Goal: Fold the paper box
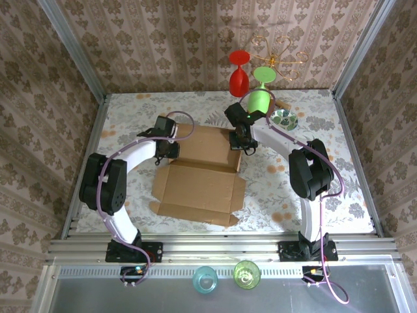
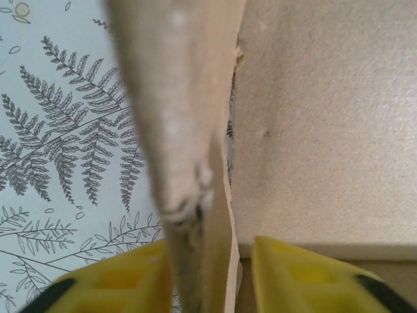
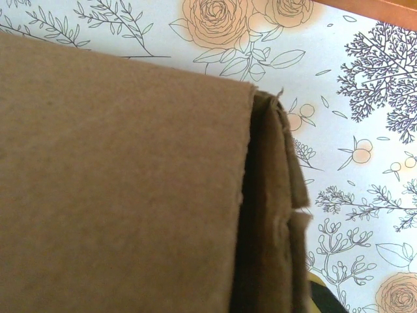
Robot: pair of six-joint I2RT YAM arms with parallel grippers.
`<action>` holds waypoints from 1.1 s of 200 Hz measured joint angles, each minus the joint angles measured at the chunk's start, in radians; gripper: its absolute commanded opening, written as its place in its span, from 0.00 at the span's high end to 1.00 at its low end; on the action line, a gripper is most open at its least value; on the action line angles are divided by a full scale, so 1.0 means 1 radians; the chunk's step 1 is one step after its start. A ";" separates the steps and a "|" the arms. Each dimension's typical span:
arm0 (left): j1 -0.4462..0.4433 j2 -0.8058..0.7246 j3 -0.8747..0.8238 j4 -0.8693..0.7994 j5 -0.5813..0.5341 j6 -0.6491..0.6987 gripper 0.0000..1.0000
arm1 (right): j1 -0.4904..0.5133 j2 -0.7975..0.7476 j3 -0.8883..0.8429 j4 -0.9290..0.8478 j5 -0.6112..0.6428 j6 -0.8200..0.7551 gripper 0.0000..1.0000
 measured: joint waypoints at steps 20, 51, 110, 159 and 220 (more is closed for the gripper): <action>-0.006 0.000 0.005 0.005 -0.005 -0.004 0.58 | 0.000 0.000 0.000 0.000 0.000 0.001 1.00; 0.003 0.000 0.010 0.011 0.002 0.000 0.77 | -0.002 0.000 0.000 0.001 0.000 0.001 1.00; 0.015 0.049 0.070 0.010 0.011 0.008 1.00 | -0.005 0.000 0.000 0.004 -0.011 0.017 1.00; -0.021 0.050 0.071 0.005 -0.075 0.008 1.00 | -0.007 0.000 0.000 0.003 -0.023 0.046 1.00; -0.062 0.049 0.097 -0.065 -0.150 -0.005 0.49 | -0.008 0.000 0.000 0.003 -0.052 0.128 1.00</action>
